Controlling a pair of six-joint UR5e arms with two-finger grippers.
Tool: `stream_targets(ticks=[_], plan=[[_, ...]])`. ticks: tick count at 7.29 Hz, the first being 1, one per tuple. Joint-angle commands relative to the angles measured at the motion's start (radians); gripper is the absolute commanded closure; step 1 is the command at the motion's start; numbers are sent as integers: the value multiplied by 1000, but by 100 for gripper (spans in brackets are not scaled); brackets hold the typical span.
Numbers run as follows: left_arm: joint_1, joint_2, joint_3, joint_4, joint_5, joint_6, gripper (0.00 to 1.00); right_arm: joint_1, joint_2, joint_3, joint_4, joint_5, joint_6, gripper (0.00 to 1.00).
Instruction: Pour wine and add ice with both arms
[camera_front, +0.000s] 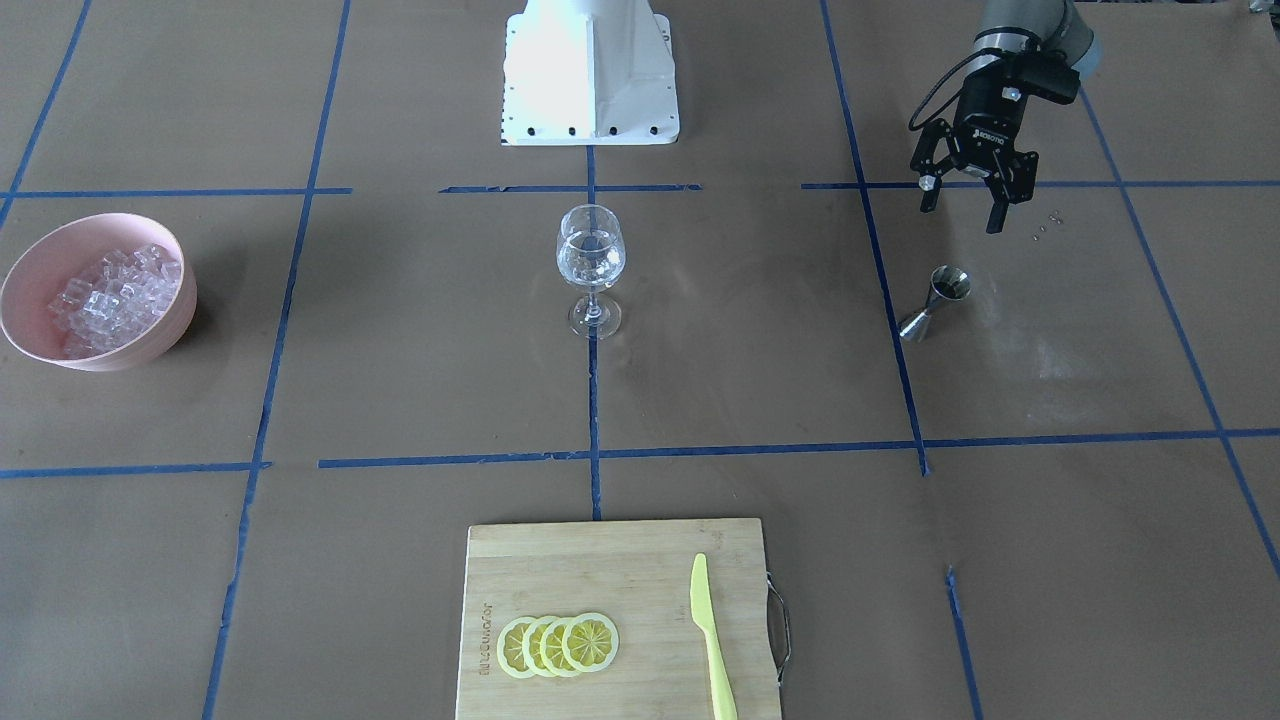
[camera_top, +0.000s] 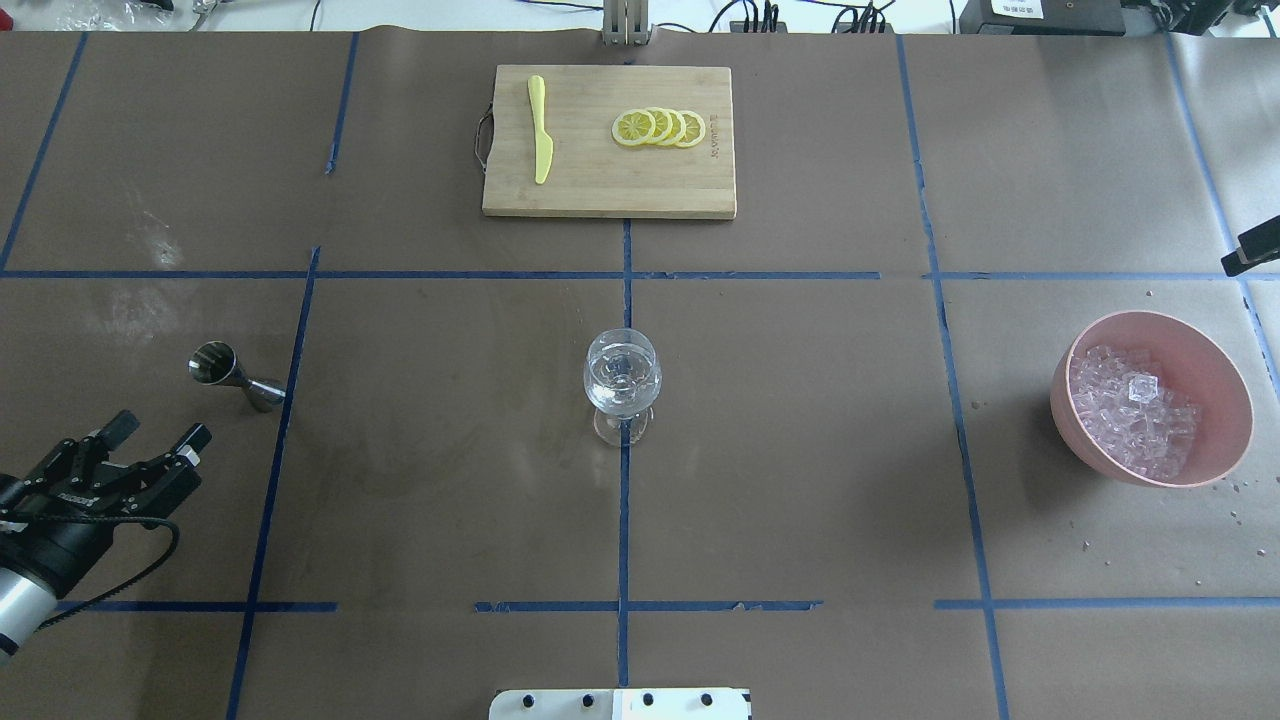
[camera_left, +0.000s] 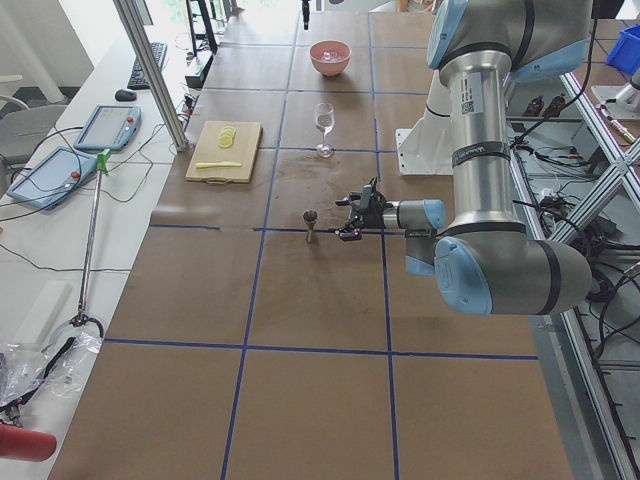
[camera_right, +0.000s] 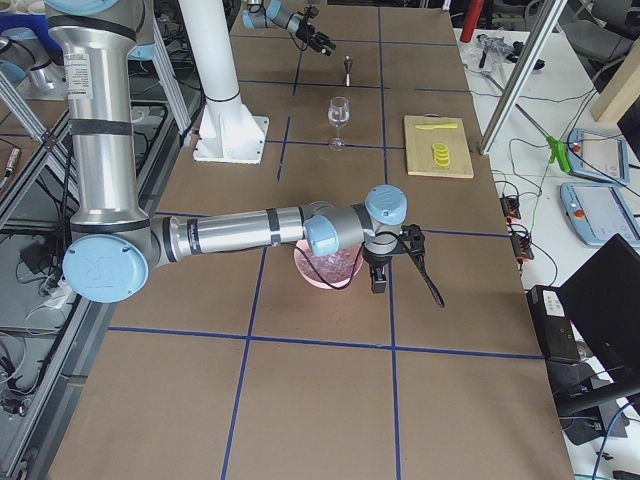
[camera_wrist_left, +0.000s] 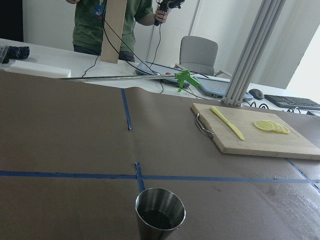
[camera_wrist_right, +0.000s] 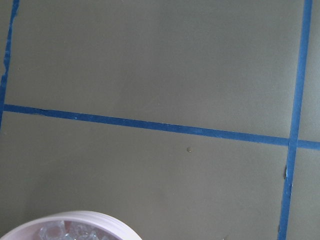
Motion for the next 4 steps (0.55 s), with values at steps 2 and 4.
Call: stream_targets(ticks=[2,4], plan=[[12,-166,164,2,107,21,2,0,-3,1,0,0,0,0],[-3,-192,215,1,107,58,3,0,-3,4,0,0,0,0]])
